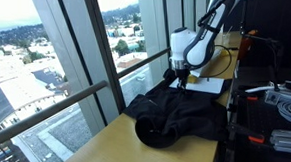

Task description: Zip up the black jumper

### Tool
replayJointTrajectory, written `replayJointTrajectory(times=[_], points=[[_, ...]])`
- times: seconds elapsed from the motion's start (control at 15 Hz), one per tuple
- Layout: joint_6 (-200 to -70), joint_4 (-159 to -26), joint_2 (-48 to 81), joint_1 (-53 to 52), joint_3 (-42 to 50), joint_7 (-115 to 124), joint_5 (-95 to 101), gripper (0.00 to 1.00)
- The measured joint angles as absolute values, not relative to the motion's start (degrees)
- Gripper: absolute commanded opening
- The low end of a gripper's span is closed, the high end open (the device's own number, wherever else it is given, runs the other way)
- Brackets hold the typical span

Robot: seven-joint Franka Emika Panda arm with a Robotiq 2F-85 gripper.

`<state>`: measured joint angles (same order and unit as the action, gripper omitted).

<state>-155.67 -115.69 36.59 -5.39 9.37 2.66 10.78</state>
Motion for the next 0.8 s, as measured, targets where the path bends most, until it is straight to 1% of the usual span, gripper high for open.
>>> replayJointTrajectory(times=[0.8], points=[[-155.7, -114.8, 37.5, -12.0, 9.3, 4.7, 13.7, 0.03]])
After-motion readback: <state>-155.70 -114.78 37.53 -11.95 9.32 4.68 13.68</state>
